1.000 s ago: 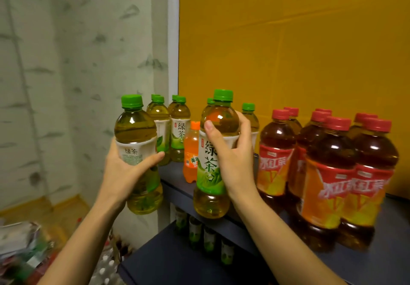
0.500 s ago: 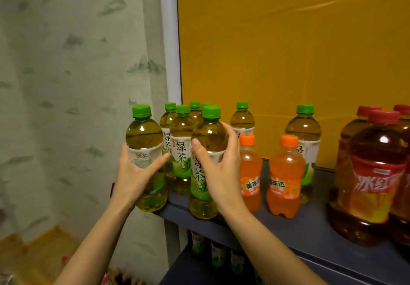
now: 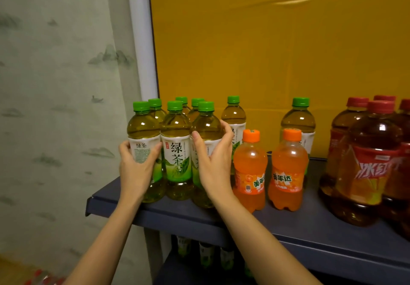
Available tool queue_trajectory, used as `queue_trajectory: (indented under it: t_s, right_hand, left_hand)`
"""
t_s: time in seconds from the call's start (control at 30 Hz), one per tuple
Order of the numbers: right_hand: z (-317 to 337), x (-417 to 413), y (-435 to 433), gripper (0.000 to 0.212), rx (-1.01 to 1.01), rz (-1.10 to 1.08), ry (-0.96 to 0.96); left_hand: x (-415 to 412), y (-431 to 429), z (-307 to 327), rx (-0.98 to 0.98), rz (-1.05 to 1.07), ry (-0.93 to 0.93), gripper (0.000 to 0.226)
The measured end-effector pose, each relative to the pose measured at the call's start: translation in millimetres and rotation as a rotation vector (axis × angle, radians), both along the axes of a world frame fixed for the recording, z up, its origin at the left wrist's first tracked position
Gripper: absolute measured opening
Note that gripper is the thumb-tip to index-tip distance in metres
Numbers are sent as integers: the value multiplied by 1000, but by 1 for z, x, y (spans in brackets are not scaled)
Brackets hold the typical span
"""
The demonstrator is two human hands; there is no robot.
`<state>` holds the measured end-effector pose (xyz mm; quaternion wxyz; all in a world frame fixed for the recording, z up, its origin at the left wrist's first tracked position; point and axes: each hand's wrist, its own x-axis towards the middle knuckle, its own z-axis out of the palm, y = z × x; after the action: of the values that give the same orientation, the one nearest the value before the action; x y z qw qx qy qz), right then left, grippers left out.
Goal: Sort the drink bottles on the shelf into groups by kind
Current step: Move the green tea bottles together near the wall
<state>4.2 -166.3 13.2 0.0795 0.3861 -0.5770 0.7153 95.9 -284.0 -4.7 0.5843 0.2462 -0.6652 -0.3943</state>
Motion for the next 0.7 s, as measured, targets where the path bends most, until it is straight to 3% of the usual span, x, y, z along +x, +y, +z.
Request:
queue_trajectory:
  t_s: [0.27, 0.43, 0.53, 0.63, 0.7]
  right_hand:
    - [1, -3, -4, 69, 49, -91, 31]
    - [8, 3, 13, 76, 201, -28, 37]
    - [9, 8, 36, 74, 280, 50, 67]
    - [11, 17, 63, 67, 299, 95, 157]
    - [13, 19, 82, 56, 230, 104, 215]
  left_hand:
    - [-3, -6, -2, -11, 3, -28, 66]
    - [1, -4, -7, -32, 60, -91, 79]
    - [4, 17, -14, -58, 202, -139, 77]
    - [8, 55, -17, -233, 257, 35, 64]
    - [7, 80, -17, -339, 170, 131, 51]
